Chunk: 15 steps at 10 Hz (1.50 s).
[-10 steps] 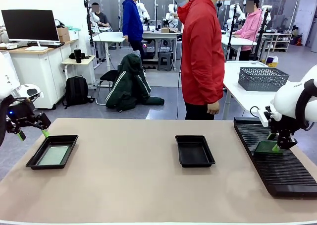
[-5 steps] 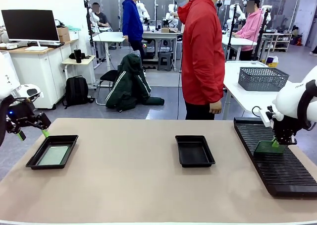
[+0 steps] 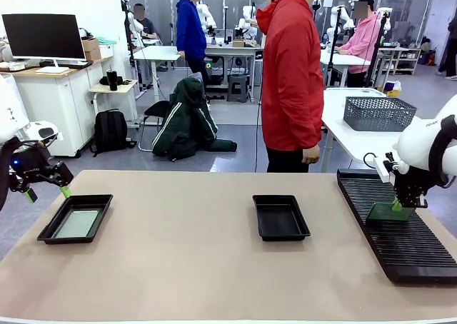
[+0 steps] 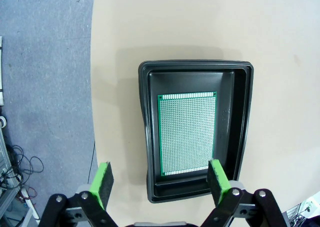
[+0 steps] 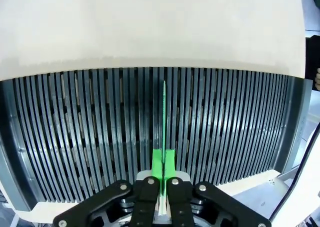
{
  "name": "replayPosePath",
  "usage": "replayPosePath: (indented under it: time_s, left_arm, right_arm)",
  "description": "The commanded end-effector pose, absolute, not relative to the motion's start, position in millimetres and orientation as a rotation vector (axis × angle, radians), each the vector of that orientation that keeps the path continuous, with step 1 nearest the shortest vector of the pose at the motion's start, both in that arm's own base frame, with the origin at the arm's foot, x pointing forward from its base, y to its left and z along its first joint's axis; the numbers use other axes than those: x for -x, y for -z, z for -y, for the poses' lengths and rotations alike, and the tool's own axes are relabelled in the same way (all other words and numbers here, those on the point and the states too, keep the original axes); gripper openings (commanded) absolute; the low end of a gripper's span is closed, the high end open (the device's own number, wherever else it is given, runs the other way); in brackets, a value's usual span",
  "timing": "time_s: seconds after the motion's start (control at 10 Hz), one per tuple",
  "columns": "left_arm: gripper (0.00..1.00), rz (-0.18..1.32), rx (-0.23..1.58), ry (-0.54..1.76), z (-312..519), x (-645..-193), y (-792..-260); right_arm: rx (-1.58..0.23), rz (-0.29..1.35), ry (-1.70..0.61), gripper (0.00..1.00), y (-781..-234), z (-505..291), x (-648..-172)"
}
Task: Inspect and transfer BCBs to ESD trays.
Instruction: Pick up the Blank PCB from the PCB Rack and place it in the right ESD tray.
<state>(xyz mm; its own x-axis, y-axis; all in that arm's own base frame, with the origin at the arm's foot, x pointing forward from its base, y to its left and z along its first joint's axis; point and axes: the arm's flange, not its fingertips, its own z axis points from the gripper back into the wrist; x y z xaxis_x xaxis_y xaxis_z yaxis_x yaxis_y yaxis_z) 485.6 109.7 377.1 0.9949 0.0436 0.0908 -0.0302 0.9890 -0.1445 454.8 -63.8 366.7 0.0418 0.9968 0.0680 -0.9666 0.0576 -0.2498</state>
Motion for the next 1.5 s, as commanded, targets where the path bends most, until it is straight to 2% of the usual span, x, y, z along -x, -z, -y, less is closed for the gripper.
replayPosePath:
  time_s: [0.0,0.7,1.1,1.4]
  left_arm:
    - [1.0,0.1,0.145,-0.035,-111,-486,-375]
    - [1.0,0.1,0.145,-0.035,-111,-486,-375]
    - [1.0,0.1,0.145,-0.035,-111,-486,-375]
    - [1.0,0.1,0.145,-0.035,-111,-486,-375]
  right_arm:
    - [0.15,0.248,-1.514,0.0,-367,64,-455]
    - [0.15,0.247,-1.511,0.02,-367,64,-455]
    - [0.203,0.262,-1.477,0.02,-444,72,-431]
    - [0.203,0.23,-1.433,0.02,-552,77,-417]
